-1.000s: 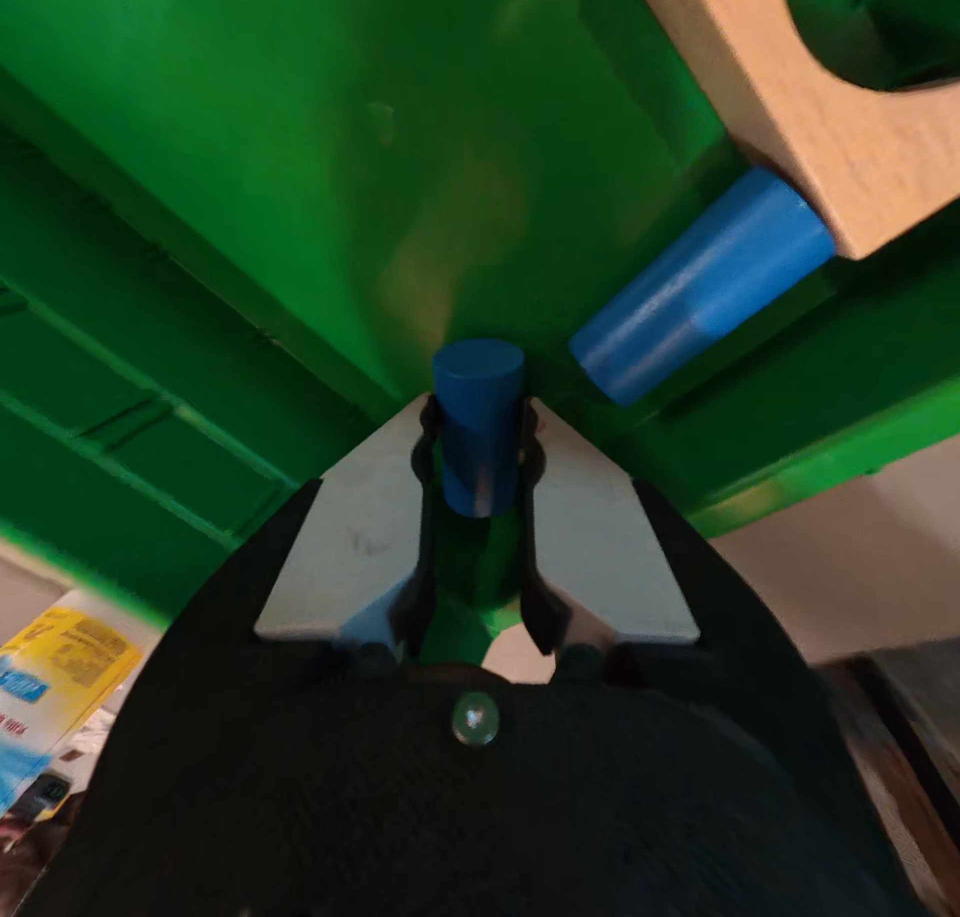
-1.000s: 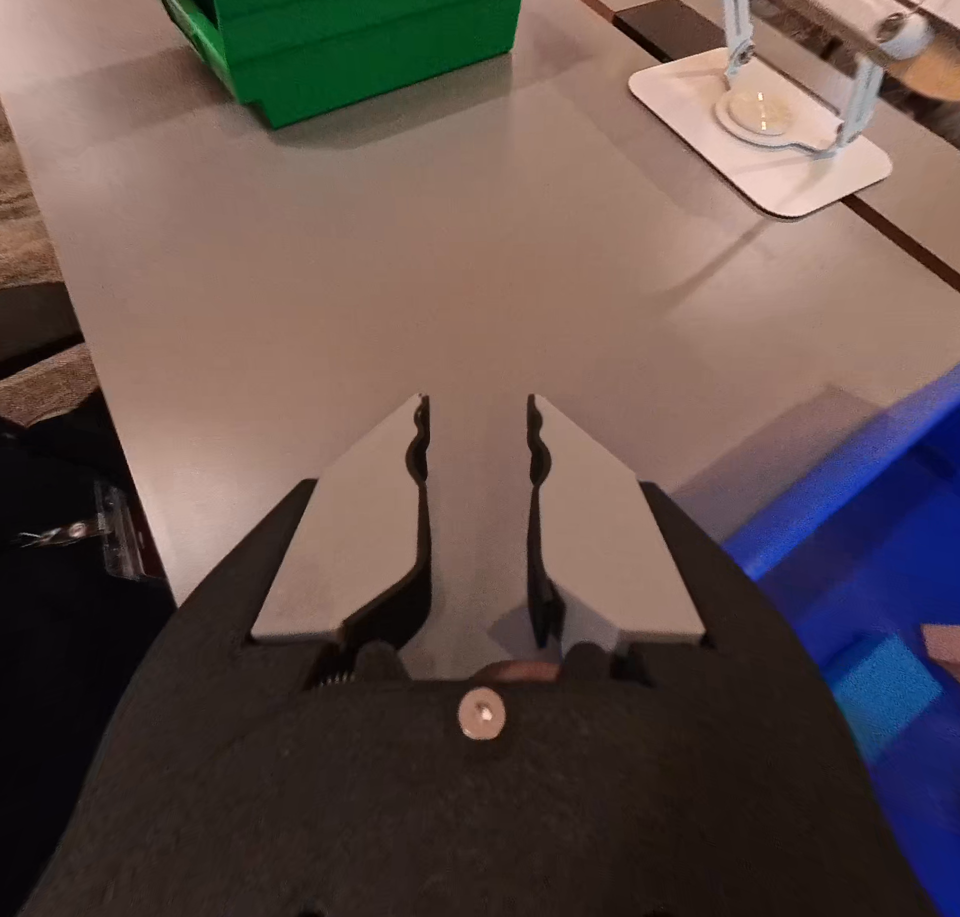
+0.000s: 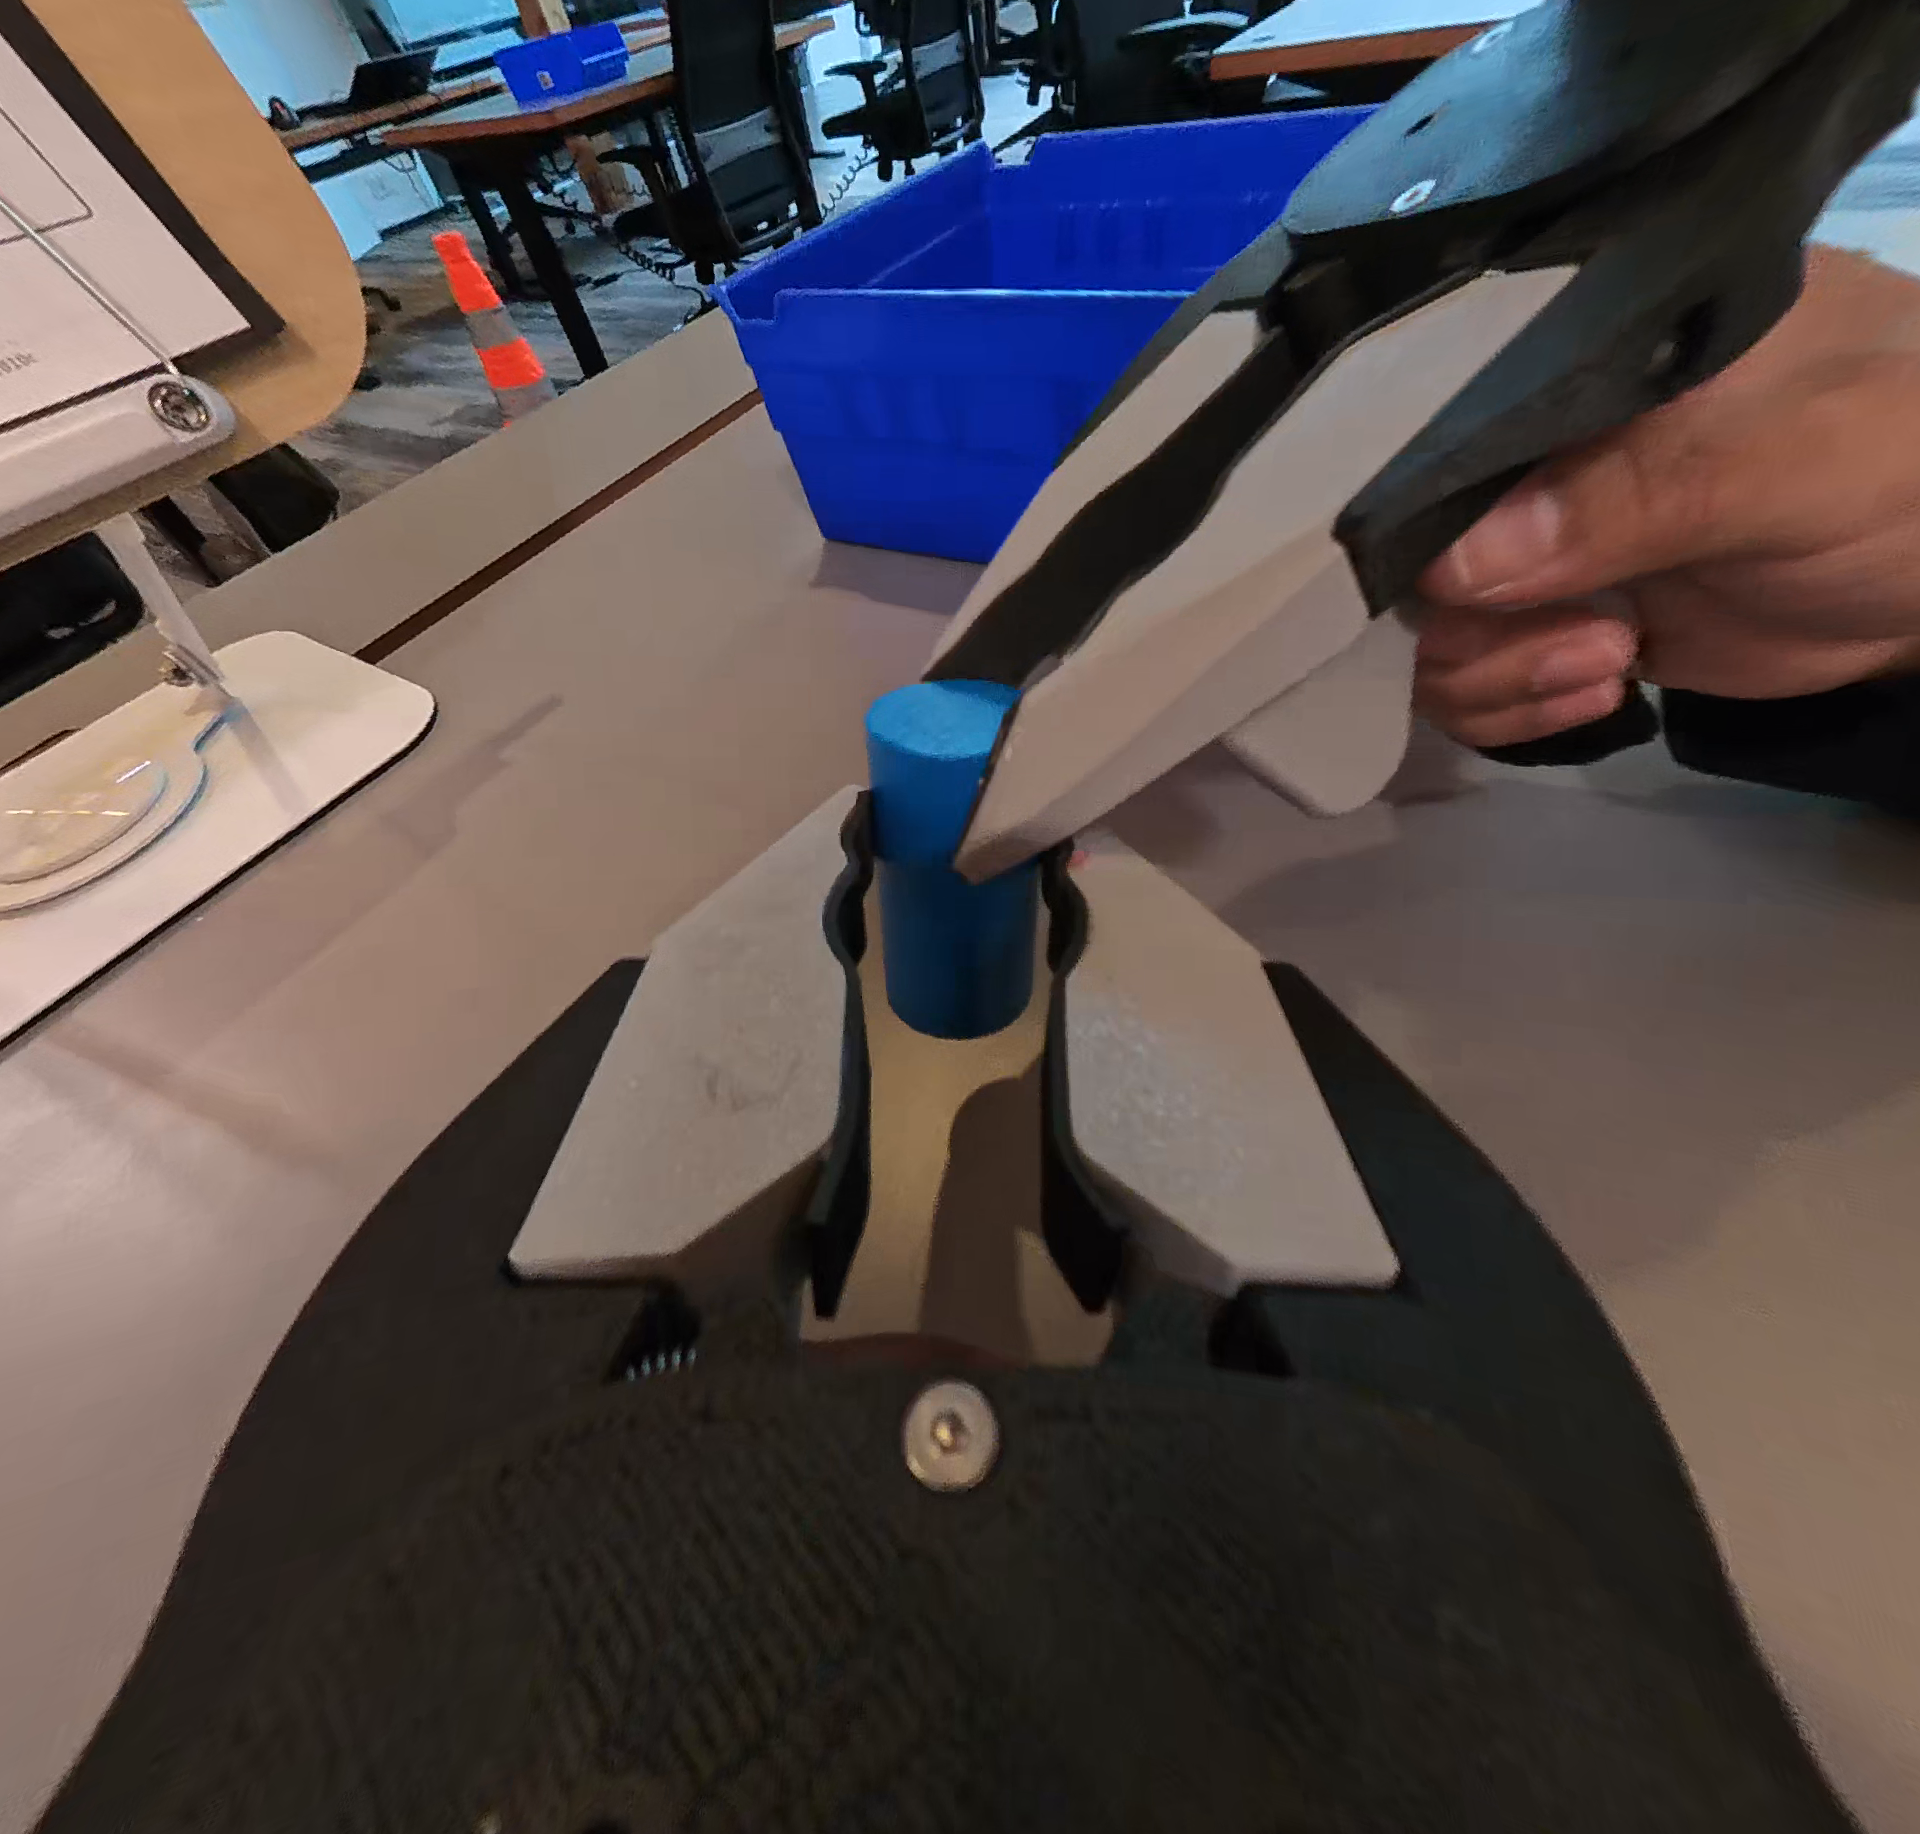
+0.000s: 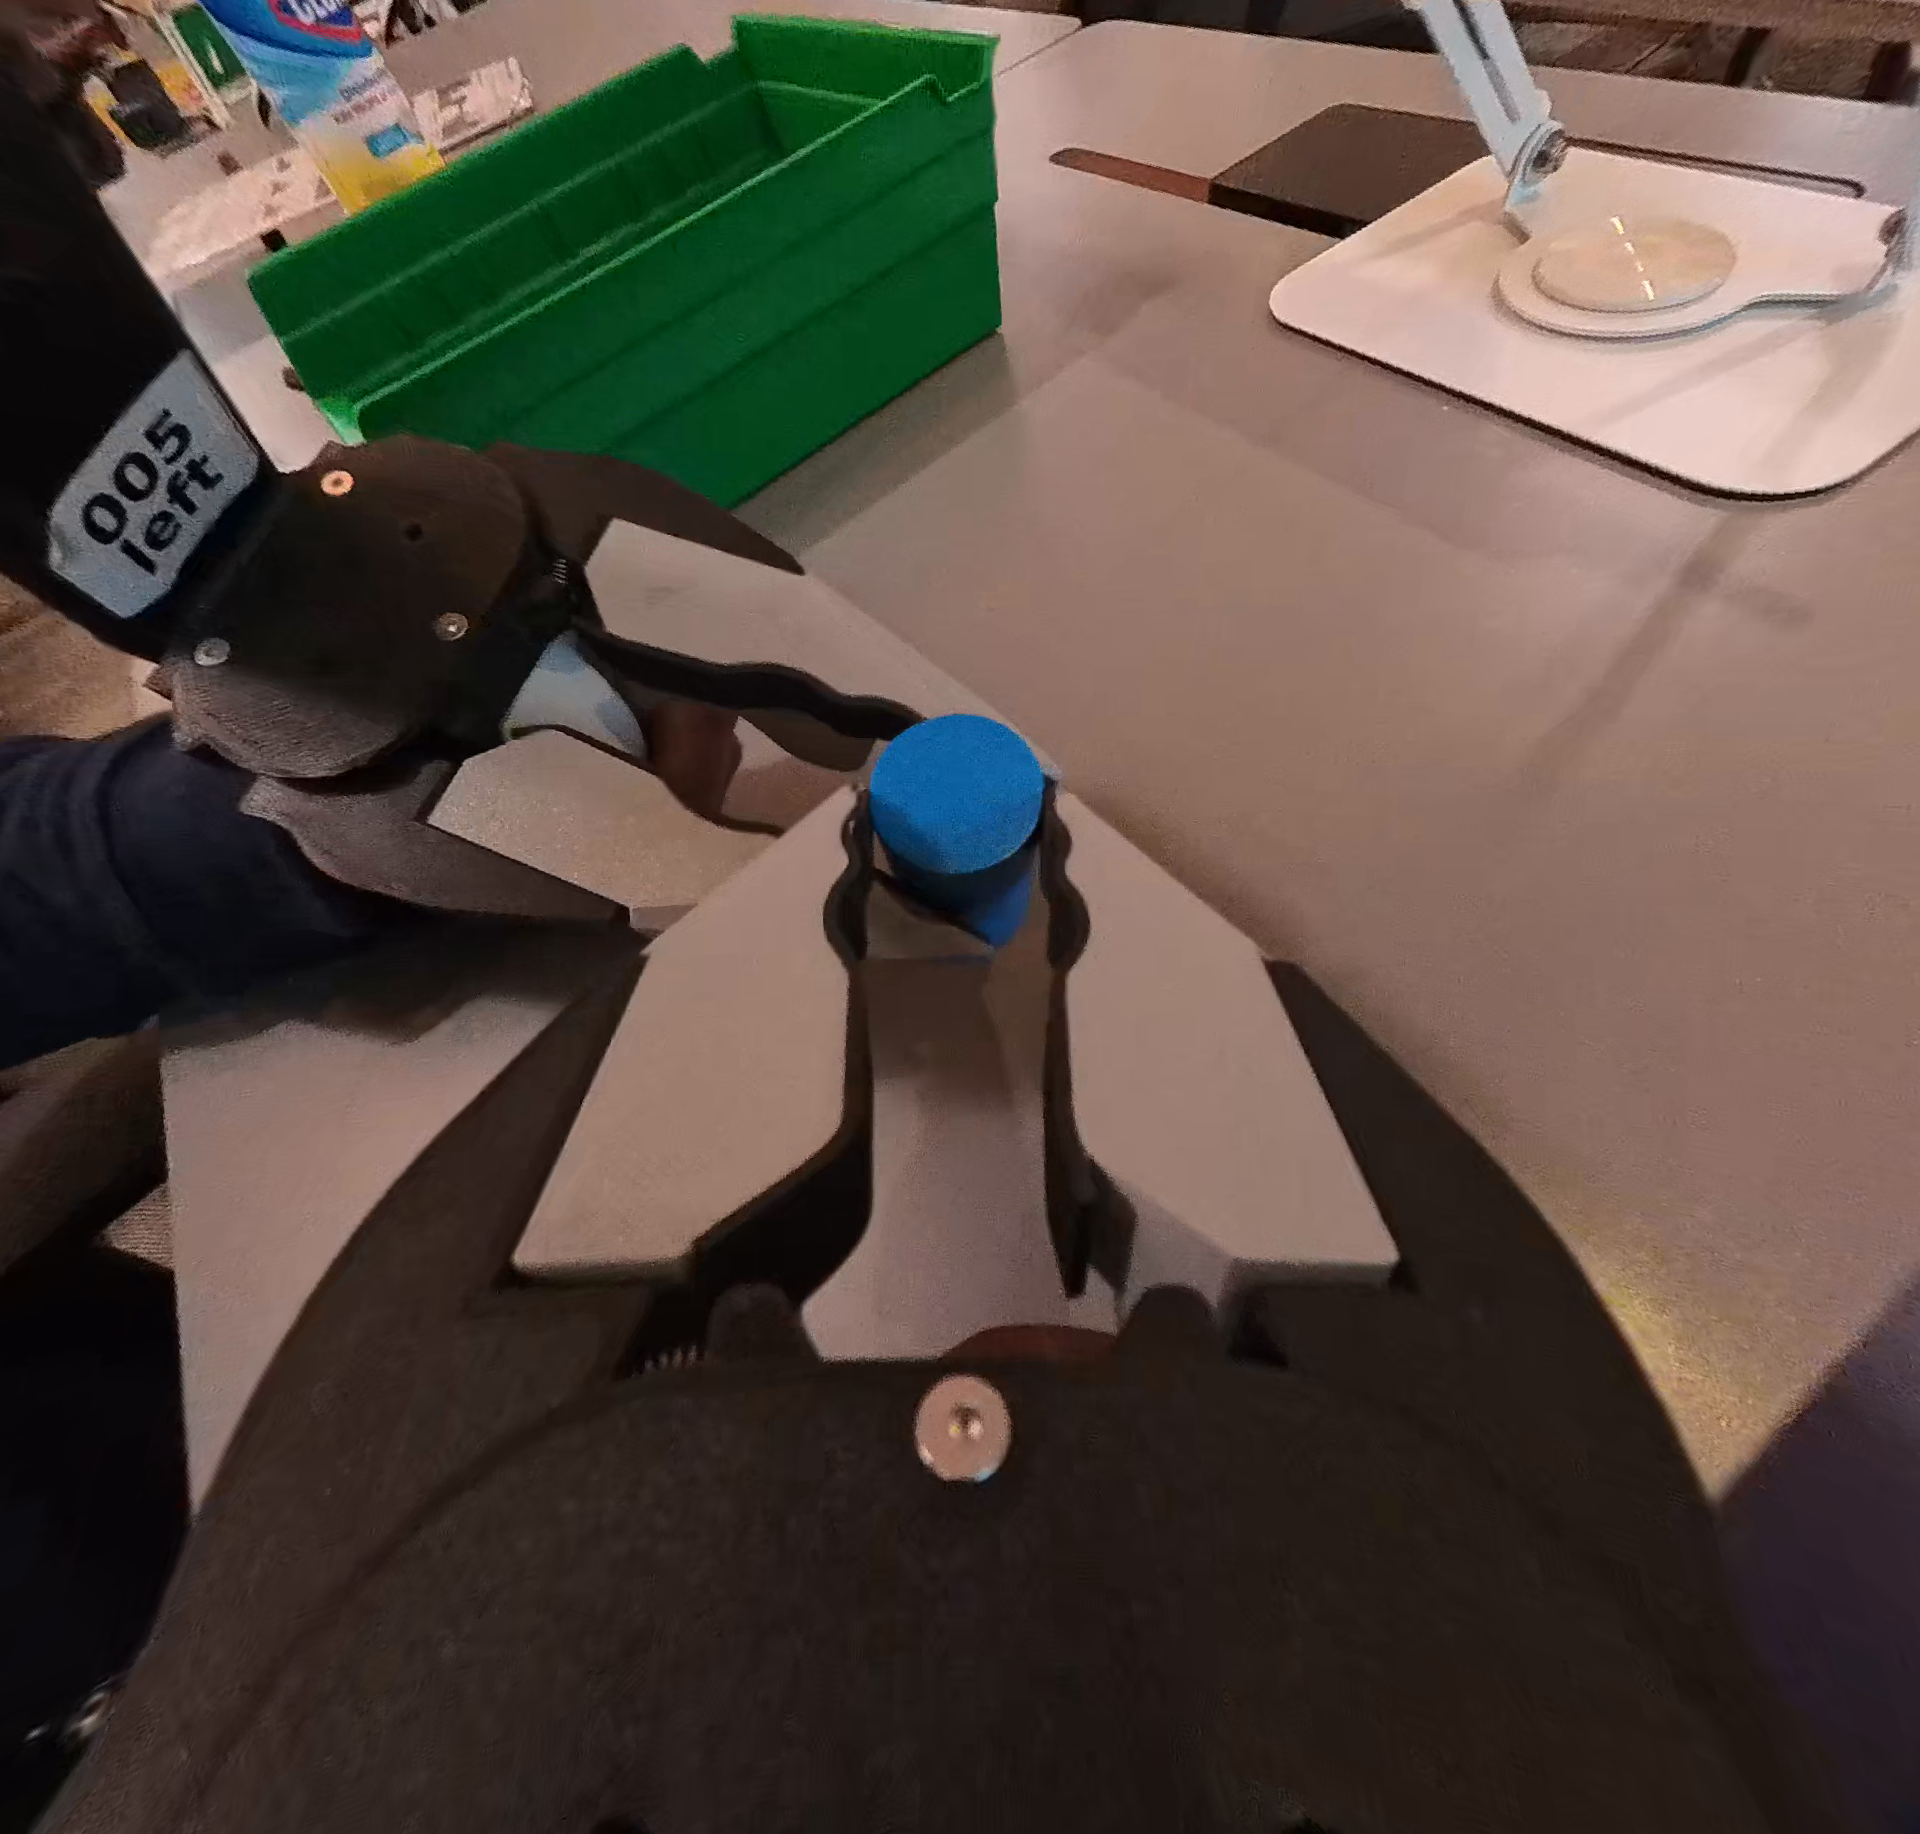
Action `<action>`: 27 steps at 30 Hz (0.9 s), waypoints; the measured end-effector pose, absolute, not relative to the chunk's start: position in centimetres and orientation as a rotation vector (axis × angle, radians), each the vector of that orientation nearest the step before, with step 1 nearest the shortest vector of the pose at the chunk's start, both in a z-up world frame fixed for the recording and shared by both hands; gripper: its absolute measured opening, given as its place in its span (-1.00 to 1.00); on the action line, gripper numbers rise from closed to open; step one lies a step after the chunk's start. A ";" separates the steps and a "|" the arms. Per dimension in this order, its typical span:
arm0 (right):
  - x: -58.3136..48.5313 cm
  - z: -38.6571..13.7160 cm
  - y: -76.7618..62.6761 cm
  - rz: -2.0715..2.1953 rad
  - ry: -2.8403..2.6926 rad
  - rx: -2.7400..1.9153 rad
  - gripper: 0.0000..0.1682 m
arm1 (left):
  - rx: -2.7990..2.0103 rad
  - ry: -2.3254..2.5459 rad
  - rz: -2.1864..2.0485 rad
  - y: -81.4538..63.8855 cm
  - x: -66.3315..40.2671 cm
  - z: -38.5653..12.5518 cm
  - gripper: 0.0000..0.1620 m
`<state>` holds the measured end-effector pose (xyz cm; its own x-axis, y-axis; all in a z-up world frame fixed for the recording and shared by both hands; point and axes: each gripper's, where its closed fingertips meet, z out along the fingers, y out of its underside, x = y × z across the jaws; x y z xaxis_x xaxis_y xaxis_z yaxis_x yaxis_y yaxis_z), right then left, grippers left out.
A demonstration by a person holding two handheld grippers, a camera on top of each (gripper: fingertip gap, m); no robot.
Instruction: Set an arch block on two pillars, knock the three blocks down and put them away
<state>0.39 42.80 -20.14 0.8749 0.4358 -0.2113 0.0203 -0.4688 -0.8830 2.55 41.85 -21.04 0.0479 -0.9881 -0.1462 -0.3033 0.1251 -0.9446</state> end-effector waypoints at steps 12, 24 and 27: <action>4.7 -24.8 44.5 0.156 -0.319 -2.200 -0.65 | -1.528 1.409 -0.836 40.7 -5.7 -17.5 -0.34; 4.0 -24.2 43.4 0.210 -0.337 -2.167 -0.47 | -1.918 1.900 -0.343 55.0 -28.1 -20.2 -0.37; 3.7 -22.9 42.9 0.230 -0.326 -2.115 -0.45 | -1.994 2.084 -0.349 55.2 -29.2 -24.2 -0.37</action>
<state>3.70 42.90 -22.94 0.9469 0.3195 -0.0361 0.1412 -0.5140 -0.8461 -29.19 55.23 -24.21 -0.0433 -0.9990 -0.0051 -0.9427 0.0426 -0.3309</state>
